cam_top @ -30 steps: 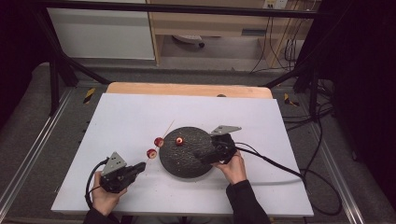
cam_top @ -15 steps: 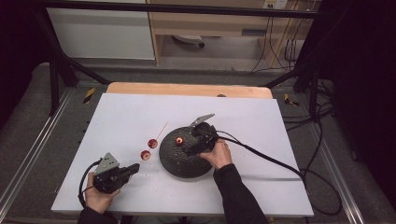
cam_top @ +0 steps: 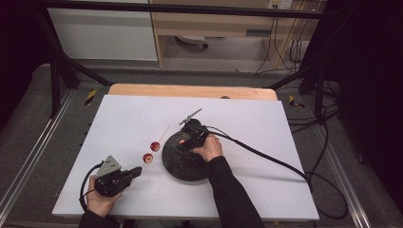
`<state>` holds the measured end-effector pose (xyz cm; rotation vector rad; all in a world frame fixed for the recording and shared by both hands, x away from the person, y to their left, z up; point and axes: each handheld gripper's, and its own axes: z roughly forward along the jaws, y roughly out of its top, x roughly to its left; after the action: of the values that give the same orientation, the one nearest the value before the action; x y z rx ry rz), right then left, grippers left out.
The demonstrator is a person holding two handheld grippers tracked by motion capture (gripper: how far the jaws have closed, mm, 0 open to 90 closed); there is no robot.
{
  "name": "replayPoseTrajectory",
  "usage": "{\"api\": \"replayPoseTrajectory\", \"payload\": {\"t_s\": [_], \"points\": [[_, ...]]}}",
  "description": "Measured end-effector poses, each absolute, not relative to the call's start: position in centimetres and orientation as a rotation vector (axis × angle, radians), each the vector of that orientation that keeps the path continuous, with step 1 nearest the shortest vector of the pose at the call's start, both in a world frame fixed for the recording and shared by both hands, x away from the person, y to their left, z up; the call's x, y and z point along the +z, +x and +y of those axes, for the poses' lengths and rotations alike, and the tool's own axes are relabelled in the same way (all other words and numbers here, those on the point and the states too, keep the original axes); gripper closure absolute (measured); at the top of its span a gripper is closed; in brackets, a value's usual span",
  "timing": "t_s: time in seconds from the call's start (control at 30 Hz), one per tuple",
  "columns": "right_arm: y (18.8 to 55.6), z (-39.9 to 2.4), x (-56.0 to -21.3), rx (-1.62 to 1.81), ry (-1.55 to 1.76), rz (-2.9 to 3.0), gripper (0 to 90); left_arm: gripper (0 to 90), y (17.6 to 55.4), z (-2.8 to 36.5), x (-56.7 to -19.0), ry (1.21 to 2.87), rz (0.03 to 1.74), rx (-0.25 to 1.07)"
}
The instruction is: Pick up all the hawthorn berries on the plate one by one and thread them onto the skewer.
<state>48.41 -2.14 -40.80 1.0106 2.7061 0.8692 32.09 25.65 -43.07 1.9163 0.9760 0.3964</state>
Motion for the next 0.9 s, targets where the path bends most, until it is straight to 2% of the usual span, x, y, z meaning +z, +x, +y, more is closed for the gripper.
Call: {"api": "replayPoseTrajectory", "payload": {"t_s": [0.13,0.27,0.9], "points": [[48.9,-1.5,-41.2,0.818,0.996,2.733,32.5,88.1,32.1,25.6,-43.1,1.918,0.974,0.4],[49.2,-1.4,-41.3,0.834,0.992,2.745,42.0,88.1,32.1,25.6,-43.1,1.917,0.976,0.397],[50.1,-1.4,-41.8,0.831,0.999,2.807,62.1,88.1,32.2,25.6,-43.2,1.922,0.977,0.394]]}}
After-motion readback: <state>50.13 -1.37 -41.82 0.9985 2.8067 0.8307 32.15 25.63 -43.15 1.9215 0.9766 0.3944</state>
